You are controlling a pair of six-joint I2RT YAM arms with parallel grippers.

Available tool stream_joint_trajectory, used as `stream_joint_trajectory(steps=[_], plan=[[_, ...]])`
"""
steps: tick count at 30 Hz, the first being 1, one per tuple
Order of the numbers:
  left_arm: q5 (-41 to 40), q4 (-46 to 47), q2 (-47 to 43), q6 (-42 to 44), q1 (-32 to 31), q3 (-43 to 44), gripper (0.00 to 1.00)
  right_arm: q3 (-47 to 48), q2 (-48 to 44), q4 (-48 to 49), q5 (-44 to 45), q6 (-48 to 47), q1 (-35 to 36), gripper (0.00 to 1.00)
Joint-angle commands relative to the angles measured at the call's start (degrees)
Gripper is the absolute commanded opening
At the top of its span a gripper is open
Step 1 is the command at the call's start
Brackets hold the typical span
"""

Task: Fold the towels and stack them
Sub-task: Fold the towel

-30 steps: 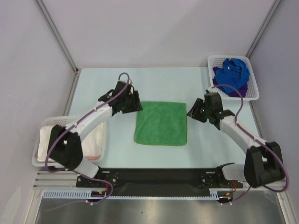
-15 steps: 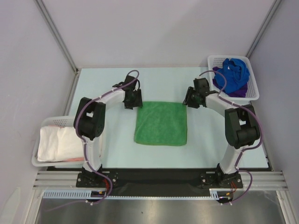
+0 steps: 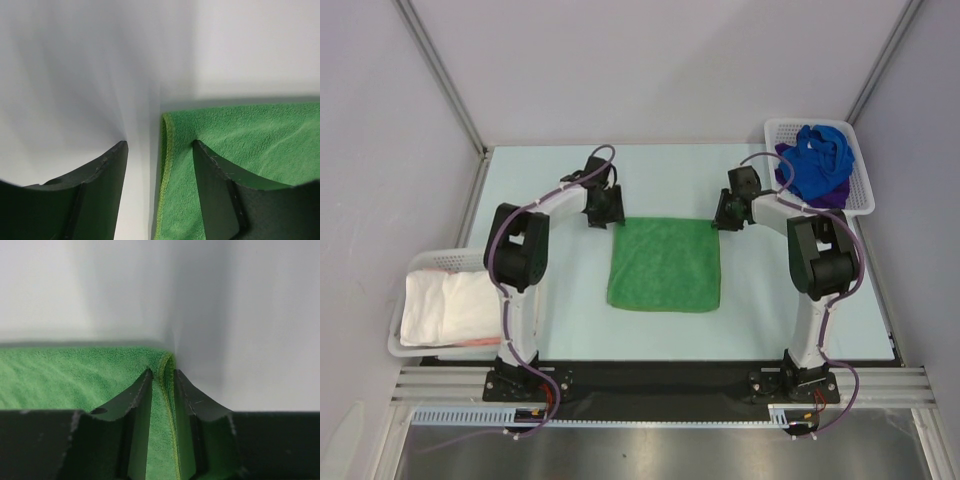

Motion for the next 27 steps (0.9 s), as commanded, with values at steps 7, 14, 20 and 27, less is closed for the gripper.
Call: stream_joint_trajectory(steps=[7,14,20,27], plan=[[3.36,1.08,3.75,0.86,0.96,4.02,0.59,4.13,2.52,-0.45,2.98,-1.65,-0.38,0.30],[3.46,0.12,5.68,1.13,0.96,6.04,0.56,6.33,3.84,-1.59,5.51,-2.53,-0.29,0.33],[3.90,-0.15,6.12,0.95,0.96,5.95,0.51,6.87,4.46,-2.38,6.85,-3.41,0.94,0.33],[4.33,-0.15,5.07,1.57,0.96,4.72,0.49,4.23,2.61,-0.80,6.41,-3.85,1.56,0.38]])
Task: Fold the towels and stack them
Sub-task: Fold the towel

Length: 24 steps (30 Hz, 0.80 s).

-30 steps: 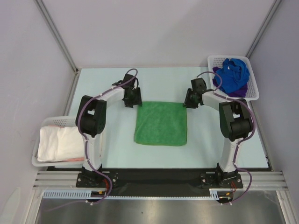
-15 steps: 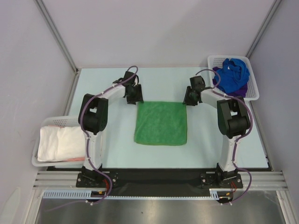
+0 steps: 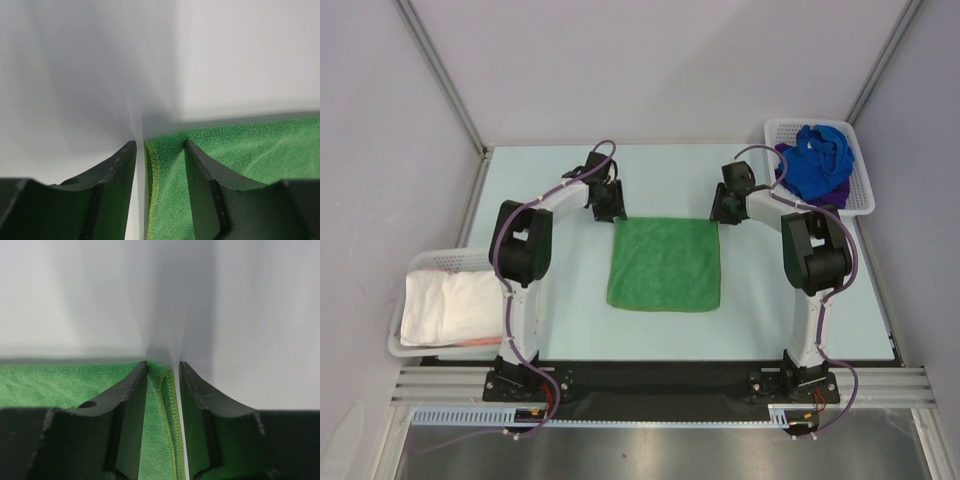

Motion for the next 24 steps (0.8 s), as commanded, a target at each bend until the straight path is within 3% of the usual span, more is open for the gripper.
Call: stream_joint_trajectory(steps=[1,13,20,24], plan=[[1.10,-1.35,0.94,1.68,0.33,-0.59,0.49,-1.06,-0.97,-0.36,0.77,-1.34,0.38,0.38],[4.35,-0.21,-0.38,2.12,0.33,-1.91,0.49,-4.22,-2.29,1.57,-0.55,-1.78,0.20,0.37],[4.53,-0.56,-0.38,2.47,0.59,-2.44,0.38,-5.02,-3.35,1.84,-1.17,-2.22,0.03,0.37],[4.88,-0.56,-0.30,2.47,0.59,-2.18,0.31,-4.58,-2.65,1.39,-1.51,-2.74,0.03,0.32]])
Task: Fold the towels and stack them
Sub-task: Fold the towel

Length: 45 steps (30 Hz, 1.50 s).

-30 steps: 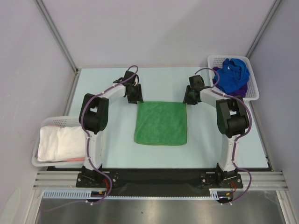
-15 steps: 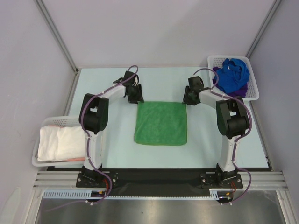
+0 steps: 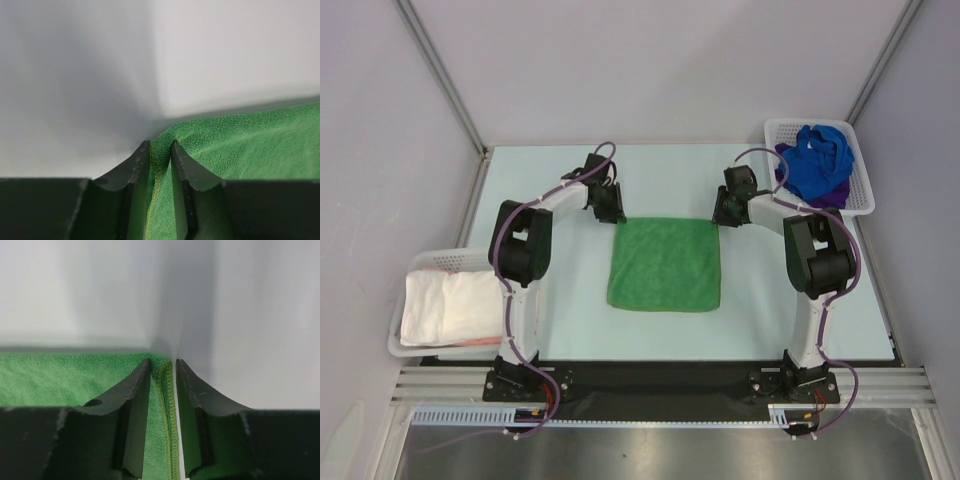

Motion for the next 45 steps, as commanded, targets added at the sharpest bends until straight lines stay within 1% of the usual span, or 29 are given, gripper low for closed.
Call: stream_joint_trajectory(steps=[1,2,3,5,7,8,11,13,16,24,27,31,32,33,34,35,36,37,40,43,45], plan=[[0.60,-1.67,-0.16,1.46,0.33,-0.58,0.27,-0.58,-0.37,-2.25,-2.17,-1.28,-0.21,0.29],[0.42,-1.85,-0.08,1.46,0.33,-0.23,0.22,-0.58,-0.37,-2.25,-2.35,-1.19,-0.30,0.27],[0.33,-2.02,0.27,1.38,0.42,0.12,0.19,-0.58,-0.46,-1.99,-2.62,-1.28,-0.22,0.22],[0.59,-2.20,0.54,1.29,0.42,1.09,0.12,-0.32,-0.20,-2.08,-2.79,-1.54,-0.39,0.12],[0.94,-1.41,0.71,0.94,0.42,1.27,0.07,0.56,0.16,-2.52,-3.94,-1.81,-0.48,0.06],[1.21,-1.32,0.80,0.85,0.42,1.53,0.01,0.74,0.24,-2.69,-4.11,-1.81,-0.48,0.01],[1.56,0.34,0.28,0.59,0.51,0.92,0.00,1.18,0.07,-2.70,-4.03,-1.81,-0.65,0.00],[1.30,3.76,-0.77,0.15,0.51,0.13,0.00,1.36,-0.63,-1.56,-3.94,-1.55,-1.09,0.00],[1.04,6.41,-1.83,-0.56,0.51,0.04,0.00,1.27,-1.60,-0.06,-4.38,-1.11,-1.71,0.00],[-4.23,12.55,-6.92,-0.56,0.68,0.66,0.00,2.14,-5.64,3.63,-4.46,-0.93,-3.20,0.00],[-5.65,16.06,-9.03,0.06,0.68,-2.32,0.00,1.89,-7.31,4.16,-4.73,-0.75,-3.20,0.00],[-5.56,22.22,-14.30,1.20,0.68,-8.82,0.00,-1.71,-10.91,5.13,-5.17,0.04,-2.94,0.00],[-5.12,24.32,-15.27,1.29,0.68,-12.58,0.00,-2.33,-12.31,5.04,-5.08,0.04,-2.68,0.00],[-5.03,27.13,-16.32,1.11,0.68,-14.36,0.00,-2.94,-12.93,4.78,-4.91,0.13,-2.42,0.00],[-4.60,29.68,-18.42,0.94,0.60,-18.46,0.00,-3.82,-13.37,4.34,-4.91,0.47,-2.33,0.00],[-4.42,34.14,-19.75,0.85,0.51,-20.85,0.00,-4.18,-14.60,3.21,-4.64,0.65,-1.72,0.00],[-5.11,36.01,-20.98,0.85,0.42,-23.14,0.00,-4.70,-15.13,2.76,-4.47,0.74,-1.62,0.00],[-5.29,37.25,-23.26,0.94,0.07,-26.99,0.00,-5.23,-15.83,2.41,-4.20,0.92,-1.36,0.00],[-6.70,41.21,-25.99,1.11,-0.28,-32.80,0.00,-7.34,-17.94,0.47,-3.94,1.97,-0.66,0.00],[-7.48,44.90,-29.16,1.20,-1.16,-38.17,0.00,-9.98,-20.13,-0.76,-3.85,3.20,-0.30,0.00],[-8.46,45.52,-30.92,1.46,-1.78,-39.85,0.00,-11.90,-21.37,-1.46,-4.20,3.99,-0.22,0.00]])
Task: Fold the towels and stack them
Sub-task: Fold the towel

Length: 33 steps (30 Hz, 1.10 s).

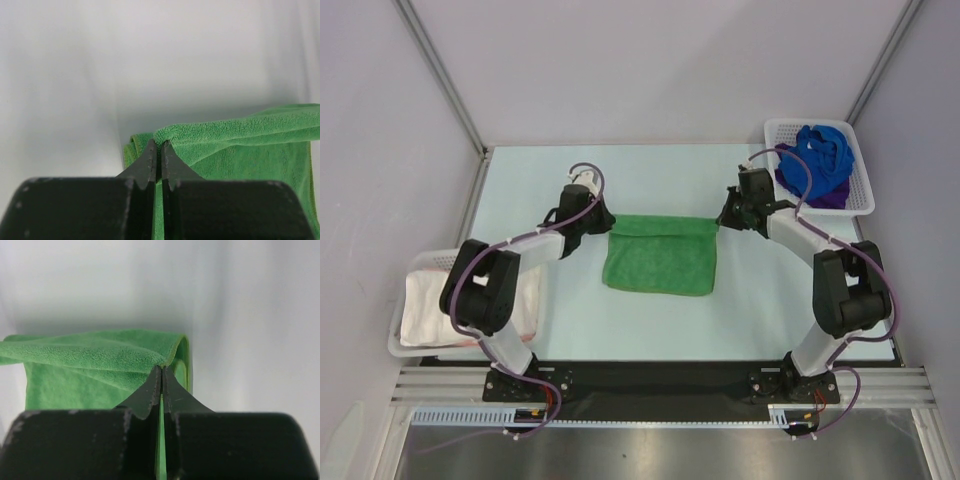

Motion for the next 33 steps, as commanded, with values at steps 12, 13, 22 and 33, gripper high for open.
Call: stream_joint_trajectory(steps=[12,13,22,33], plan=[[-10.44,7.69,-12.58,-1.17,-4.73,-12.70,0.00,-9.35,-11.36,-4.14,-1.29,4.64,1.23,0.00],[-10.79,7.52,-13.19,-1.35,-5.08,-13.14,0.00,-9.96,-11.97,-4.31,-1.29,4.90,1.32,0.00],[-12.55,4.97,-19.61,-0.65,-6.40,-18.32,0.00,-16.56,-18.21,-3.79,-2.34,6.66,2.11,0.00],[-11.59,5.85,-23.57,-1.26,-6.75,-23.69,0.00,-21.66,-23.14,-3.88,-1.29,8.07,4.05,0.00]])
